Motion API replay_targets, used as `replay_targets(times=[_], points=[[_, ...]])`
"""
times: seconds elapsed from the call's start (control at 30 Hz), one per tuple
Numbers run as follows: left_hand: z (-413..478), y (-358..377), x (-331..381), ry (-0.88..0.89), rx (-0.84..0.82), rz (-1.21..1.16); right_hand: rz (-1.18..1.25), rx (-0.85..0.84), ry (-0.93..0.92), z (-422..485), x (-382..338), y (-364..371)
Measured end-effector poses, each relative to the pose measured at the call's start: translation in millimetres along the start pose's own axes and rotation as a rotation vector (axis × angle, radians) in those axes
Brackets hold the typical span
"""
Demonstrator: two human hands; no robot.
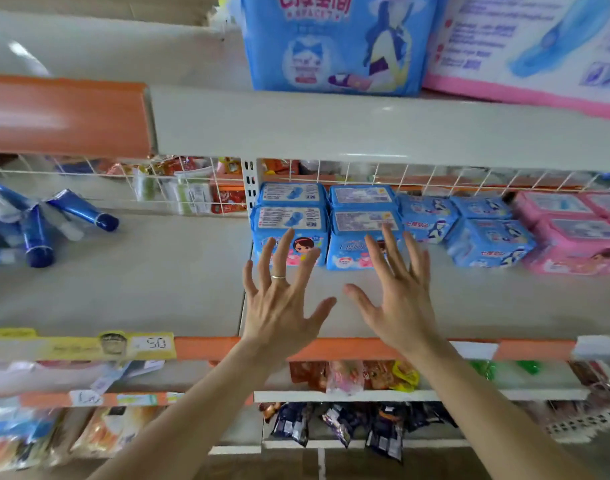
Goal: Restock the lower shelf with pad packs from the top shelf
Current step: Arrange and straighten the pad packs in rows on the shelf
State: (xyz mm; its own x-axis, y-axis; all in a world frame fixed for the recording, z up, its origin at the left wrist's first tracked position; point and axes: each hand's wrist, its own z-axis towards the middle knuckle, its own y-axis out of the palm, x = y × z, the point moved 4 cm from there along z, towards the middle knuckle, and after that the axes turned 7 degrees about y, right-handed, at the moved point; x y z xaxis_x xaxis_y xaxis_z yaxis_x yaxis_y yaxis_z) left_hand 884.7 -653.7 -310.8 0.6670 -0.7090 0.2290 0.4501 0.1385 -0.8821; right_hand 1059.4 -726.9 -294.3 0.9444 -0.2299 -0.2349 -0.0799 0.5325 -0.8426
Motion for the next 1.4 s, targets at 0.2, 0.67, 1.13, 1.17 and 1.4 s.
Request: replay_targets(times=[0.2,0.67,1.13,1.17,1.4], points=[[-39,-46,19,-0.001,-0.006,0.030,0.009,-0.013,0.007,-28,-14,-39],[-102,-176,129,0.019,0.274,0.094,0.215,0.268,-0.192,-89,-22,-216],[-75,-251,142,0.030,0.439,0.136,0.275,0.339,-0.245,-48,-54,-276],[-70,-254,139,0.028,0.442,0.139,0.280,0.339,-0.247,-42,-58,-277],[-26,-284,108,0.060,0.473,0.161,0.368,0.300,-0.209,12,-90,-277]])
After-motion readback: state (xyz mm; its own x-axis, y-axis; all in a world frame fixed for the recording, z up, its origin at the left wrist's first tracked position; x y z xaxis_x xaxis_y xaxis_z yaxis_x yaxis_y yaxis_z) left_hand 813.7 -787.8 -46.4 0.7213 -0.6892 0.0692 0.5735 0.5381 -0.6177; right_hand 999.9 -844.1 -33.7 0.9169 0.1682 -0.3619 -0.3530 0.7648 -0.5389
